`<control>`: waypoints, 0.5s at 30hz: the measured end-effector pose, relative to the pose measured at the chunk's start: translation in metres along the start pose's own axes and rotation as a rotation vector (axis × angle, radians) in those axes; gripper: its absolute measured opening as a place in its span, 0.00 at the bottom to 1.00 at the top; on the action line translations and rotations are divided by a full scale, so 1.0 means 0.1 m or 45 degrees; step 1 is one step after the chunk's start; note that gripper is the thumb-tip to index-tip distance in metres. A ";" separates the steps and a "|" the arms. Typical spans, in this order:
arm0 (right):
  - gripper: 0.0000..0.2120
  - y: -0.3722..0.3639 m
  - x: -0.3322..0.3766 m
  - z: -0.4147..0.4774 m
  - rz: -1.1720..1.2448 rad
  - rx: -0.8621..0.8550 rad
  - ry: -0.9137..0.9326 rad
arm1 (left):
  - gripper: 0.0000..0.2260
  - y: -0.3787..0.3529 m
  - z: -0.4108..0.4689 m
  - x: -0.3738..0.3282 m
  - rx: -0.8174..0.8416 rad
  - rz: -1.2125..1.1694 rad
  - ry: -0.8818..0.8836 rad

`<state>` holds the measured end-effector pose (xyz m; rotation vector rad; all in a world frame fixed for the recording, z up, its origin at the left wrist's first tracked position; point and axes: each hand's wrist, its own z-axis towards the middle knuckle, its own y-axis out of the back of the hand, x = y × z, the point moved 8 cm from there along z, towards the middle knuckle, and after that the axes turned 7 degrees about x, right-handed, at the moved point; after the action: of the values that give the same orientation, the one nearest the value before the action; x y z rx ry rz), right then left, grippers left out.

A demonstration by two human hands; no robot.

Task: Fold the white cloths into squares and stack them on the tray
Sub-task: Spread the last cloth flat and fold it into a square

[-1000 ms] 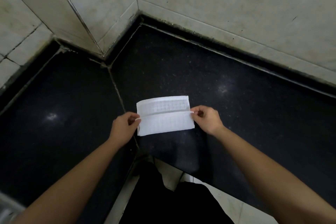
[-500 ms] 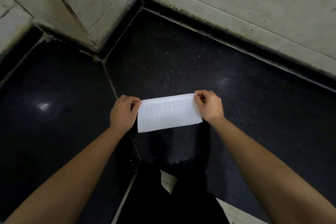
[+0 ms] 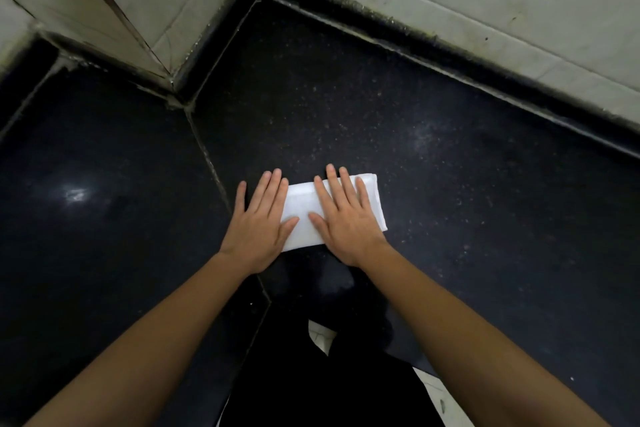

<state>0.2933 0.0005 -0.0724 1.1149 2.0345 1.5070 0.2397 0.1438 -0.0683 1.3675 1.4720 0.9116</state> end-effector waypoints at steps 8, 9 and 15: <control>0.34 -0.07 -0.11 -0.13 -0.068 0.023 0.026 | 0.32 -0.09 -0.07 -0.03 0.012 0.032 -0.012; 0.34 -0.06 -0.12 -0.12 -0.062 0.028 0.028 | 0.32 -0.10 -0.06 -0.03 0.009 0.028 -0.002; 0.36 -0.10 -0.17 -0.19 -0.061 0.051 -0.008 | 0.32 -0.10 -0.12 -0.03 0.043 0.026 0.024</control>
<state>0.2867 -0.0258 -0.0776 1.0771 2.0802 1.4443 0.2250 0.1400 -0.0737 1.4046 1.4965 0.9184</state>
